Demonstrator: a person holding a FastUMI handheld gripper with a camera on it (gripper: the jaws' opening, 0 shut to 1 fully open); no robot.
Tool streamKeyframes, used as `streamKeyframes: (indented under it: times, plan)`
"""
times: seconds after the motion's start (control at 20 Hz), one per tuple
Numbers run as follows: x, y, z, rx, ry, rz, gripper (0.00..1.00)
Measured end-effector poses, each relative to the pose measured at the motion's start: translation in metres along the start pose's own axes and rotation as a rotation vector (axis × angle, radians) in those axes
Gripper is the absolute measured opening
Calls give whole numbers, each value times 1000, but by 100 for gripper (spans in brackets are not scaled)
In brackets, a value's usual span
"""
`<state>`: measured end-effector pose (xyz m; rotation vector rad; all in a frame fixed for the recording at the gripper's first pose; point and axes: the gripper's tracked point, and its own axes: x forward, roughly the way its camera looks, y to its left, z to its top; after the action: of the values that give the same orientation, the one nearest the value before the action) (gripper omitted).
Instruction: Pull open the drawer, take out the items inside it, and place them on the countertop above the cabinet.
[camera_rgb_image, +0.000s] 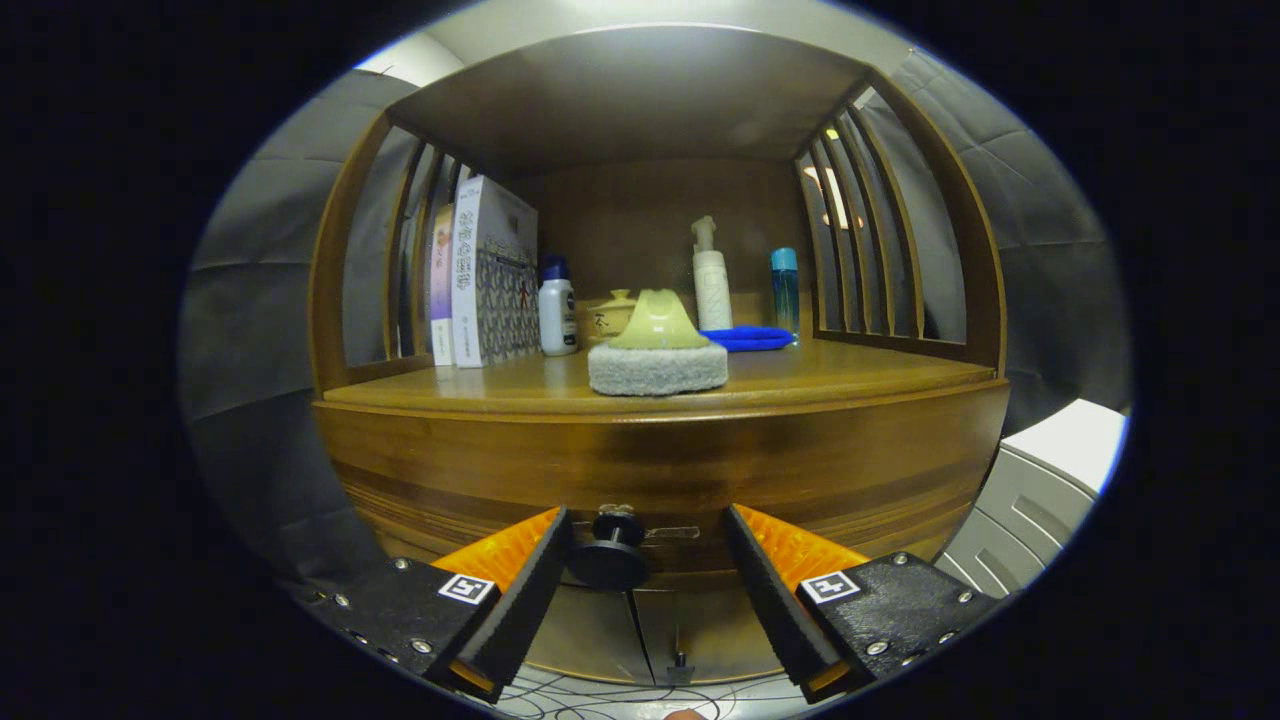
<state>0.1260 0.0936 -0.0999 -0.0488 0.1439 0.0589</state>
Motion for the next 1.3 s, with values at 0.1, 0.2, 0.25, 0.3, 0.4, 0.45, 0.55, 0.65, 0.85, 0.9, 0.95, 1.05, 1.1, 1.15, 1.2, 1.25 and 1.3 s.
streamKeyframes:
  times: [0.1, 0.2, 0.25, 0.3, 0.4, 0.45, 0.55, 0.65, 0.85, 0.9, 0.95, 1.05, 1.1, 1.15, 1.2, 1.25, 1.3]
  plan:
    - [-17, -4, 14, -30, -35, 8, 95]
    - [-33, -7, 29, -49, -62, 18, 95]
    - [-40, -11, 36, -50, -71, 17, 95]
    - [-48, -13, 43, -45, -77, 20, 95]
    - [-63, -20, 56, -25, -88, 15, 95]
    - [-70, -23, 62, -13, -93, 14, 95]
    - [-86, -30, 74, 0, -109, 12, 95]
    - [-99, -35, 83, 0, -130, 14, 95]
    - [-127, -46, 97, -15, -163, 13, 95]
    - [-133, -47, 97, -18, -162, 15, 95]
    - [-138, -47, 97, -16, -159, 21, 95]
    - [-147, -46, 91, -14, -146, 32, 95]
    - [-152, -47, 88, -15, -143, 32, 95]
    - [-156, -48, 87, -14, -144, 30, 95]
    - [-160, -47, 86, -10, -150, 31, 95]
    - [-163, -46, 84, -7, -155, 33, 95]
    - [-165, -45, 82, -6, -158, 37, 95]
